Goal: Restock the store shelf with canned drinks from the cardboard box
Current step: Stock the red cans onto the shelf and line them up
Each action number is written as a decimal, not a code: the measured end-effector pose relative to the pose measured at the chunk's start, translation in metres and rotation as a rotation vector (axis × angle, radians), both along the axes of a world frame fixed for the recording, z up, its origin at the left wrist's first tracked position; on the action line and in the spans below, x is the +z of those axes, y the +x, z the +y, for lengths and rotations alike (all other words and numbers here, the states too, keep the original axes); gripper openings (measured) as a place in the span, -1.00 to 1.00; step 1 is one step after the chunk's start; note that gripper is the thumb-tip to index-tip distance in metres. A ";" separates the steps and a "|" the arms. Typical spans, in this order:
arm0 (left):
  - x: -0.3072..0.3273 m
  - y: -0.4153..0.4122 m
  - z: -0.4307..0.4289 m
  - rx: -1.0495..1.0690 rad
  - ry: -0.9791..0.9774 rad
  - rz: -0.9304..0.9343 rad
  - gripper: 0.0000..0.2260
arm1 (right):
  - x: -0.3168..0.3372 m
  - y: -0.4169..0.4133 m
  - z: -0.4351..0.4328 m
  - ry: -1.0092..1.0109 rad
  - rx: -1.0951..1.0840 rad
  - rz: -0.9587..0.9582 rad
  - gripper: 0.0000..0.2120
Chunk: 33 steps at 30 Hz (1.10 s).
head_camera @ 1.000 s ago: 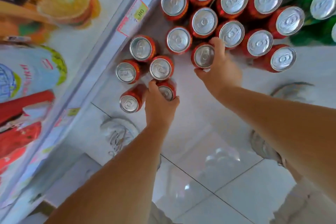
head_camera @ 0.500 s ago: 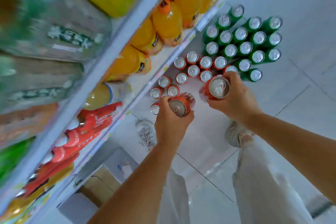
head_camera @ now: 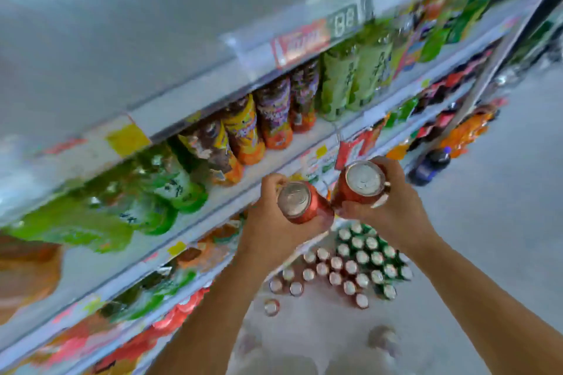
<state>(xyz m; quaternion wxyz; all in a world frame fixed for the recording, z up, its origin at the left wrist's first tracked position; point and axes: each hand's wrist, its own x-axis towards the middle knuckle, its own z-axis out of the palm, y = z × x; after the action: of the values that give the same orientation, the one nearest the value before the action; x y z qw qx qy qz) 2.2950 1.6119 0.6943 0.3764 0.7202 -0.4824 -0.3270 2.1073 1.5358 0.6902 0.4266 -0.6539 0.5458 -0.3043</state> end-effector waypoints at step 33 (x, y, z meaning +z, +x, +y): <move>0.185 0.193 0.158 0.695 -0.702 0.142 -0.70 | 0.215 0.309 0.024 -0.285 0.524 -0.361 -0.45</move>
<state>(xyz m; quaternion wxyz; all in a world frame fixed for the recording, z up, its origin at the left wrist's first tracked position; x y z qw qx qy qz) 2.4876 1.7695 0.8792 0.7146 0.6443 -0.2680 -0.0485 2.4163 1.5595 0.9056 0.4841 -0.7605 0.2272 -0.3684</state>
